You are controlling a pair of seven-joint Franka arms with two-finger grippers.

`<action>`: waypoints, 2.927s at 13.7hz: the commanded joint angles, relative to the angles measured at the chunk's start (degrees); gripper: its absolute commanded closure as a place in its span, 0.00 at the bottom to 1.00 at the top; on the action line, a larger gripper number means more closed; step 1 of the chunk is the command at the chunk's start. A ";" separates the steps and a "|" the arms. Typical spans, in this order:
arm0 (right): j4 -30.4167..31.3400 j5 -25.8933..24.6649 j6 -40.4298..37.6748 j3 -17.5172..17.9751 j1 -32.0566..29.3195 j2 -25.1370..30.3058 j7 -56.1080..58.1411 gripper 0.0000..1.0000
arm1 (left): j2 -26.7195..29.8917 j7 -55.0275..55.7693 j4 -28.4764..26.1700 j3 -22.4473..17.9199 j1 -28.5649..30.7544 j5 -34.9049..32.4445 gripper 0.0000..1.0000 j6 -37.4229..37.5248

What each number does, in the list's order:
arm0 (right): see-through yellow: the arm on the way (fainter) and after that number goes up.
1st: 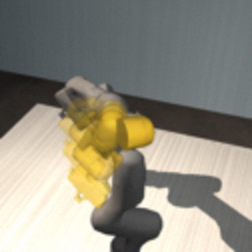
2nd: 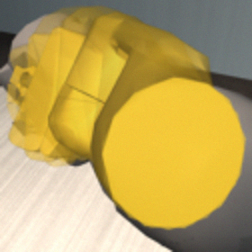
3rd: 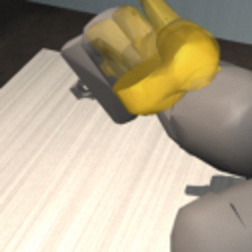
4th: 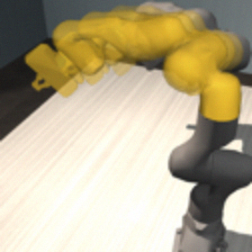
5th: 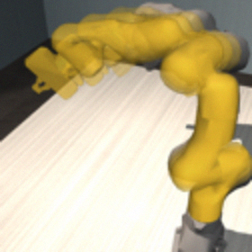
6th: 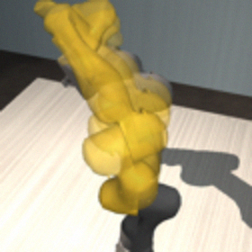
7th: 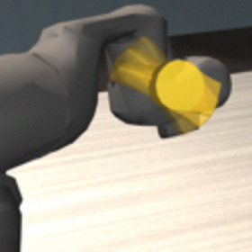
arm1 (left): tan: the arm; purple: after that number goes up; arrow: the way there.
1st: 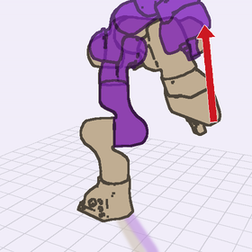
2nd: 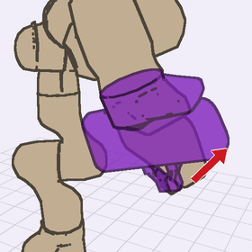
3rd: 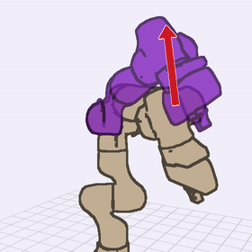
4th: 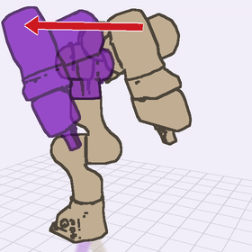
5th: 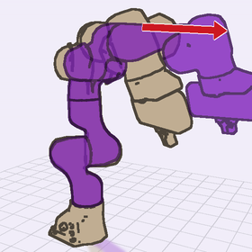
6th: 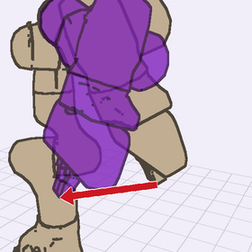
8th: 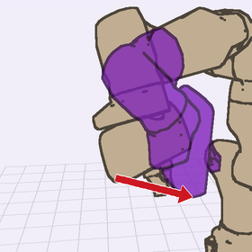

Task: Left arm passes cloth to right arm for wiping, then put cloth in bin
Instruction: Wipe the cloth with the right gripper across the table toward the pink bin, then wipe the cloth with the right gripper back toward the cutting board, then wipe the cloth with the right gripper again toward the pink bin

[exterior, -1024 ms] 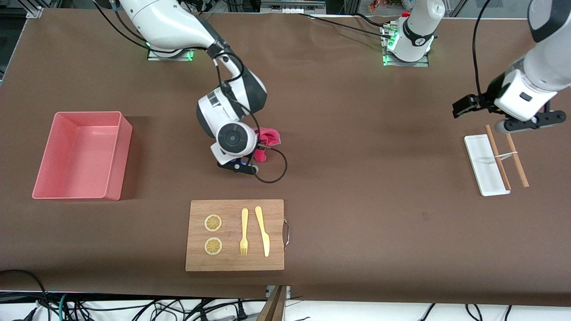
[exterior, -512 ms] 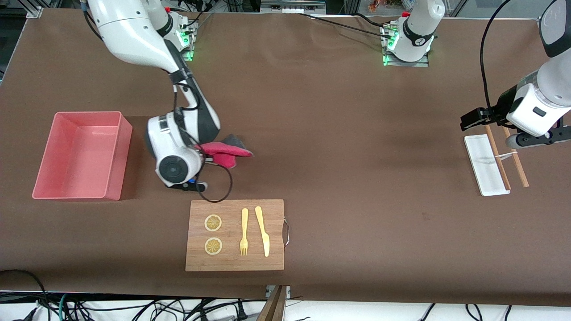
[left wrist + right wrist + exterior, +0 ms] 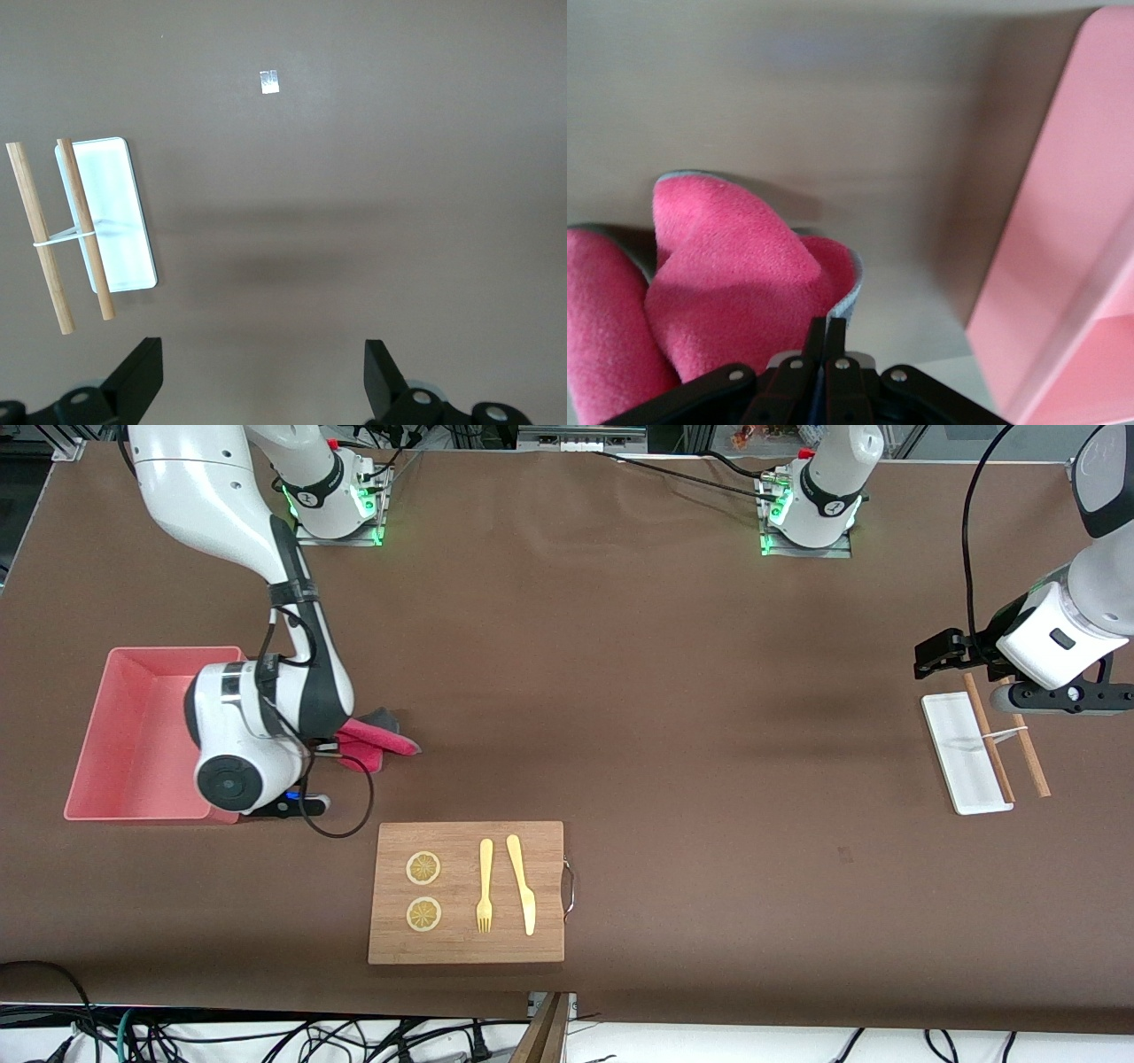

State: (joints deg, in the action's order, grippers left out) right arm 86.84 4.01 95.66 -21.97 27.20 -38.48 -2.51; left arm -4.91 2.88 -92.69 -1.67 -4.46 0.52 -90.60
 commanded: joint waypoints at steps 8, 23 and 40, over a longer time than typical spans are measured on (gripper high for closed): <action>1.66 5.99 0.84 -3.00 1.36 -0.36 4.90 1.00 | -0.90 -1.48 1.72 0.09 0.33 -1.05 0.00 1.56; -2.11 9.70 13.76 17.57 9.19 -0.54 -47.94 1.00 | -0.63 -0.60 2.08 0.88 -0.29 -0.87 0.00 1.74; 2.98 -0.05 4.88 16.34 -11.19 -1.42 -19.56 1.00 | -1.07 1.94 1.81 1.58 -1.34 -1.40 0.00 1.65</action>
State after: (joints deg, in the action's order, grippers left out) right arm 89.16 5.85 101.46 -6.15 18.63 -40.67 -25.45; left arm -5.37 3.13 -92.34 -0.45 -4.94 0.52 -90.15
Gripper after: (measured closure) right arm 0.982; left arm 0.000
